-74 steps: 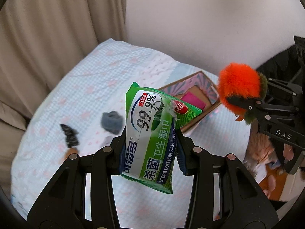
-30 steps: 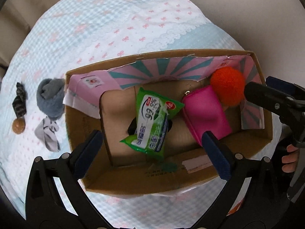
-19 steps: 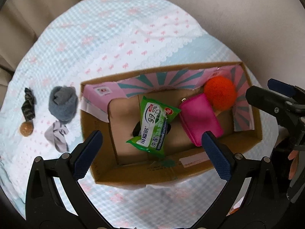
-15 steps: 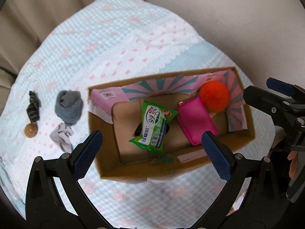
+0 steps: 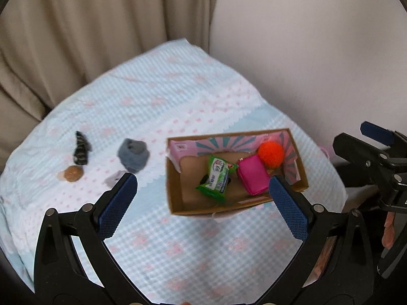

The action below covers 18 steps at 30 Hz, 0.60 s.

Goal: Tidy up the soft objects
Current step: 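Withdraw both open grippers from the box toward the remaining items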

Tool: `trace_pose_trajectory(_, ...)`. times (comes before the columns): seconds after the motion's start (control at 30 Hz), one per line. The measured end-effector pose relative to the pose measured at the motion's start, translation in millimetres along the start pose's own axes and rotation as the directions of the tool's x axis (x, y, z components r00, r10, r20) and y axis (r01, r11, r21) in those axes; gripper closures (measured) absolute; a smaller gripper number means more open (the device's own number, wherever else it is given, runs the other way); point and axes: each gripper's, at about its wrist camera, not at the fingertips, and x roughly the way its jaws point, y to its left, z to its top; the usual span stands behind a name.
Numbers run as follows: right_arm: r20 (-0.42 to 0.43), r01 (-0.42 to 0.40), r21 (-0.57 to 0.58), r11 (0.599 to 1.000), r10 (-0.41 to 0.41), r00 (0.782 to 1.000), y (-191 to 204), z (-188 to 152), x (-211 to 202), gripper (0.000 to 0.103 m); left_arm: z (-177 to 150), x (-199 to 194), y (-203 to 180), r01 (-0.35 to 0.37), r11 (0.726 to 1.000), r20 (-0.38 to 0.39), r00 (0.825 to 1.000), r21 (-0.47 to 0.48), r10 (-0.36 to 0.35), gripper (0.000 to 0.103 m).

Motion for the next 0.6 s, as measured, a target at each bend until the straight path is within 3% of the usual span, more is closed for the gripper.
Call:
trace_pose_trajectory(0.37,0.161,0.035,-0.055,0.998,-0.026,0.987,93.9,-38.8,-98.2,0.0,-53.3,-132.7,77.8,-0.06,0.997,0.158,0.985,-0.044,0.066,0.0)
trace_pose_trajectory(0.6,0.212,0.011,-0.031,0.999,-0.004,0.977,142.2,-59.4,-118.4,0.0,-87.2,-169.2,130.8,-0.092,0.995,0.204,0.974,-0.027,0.096,0.0)
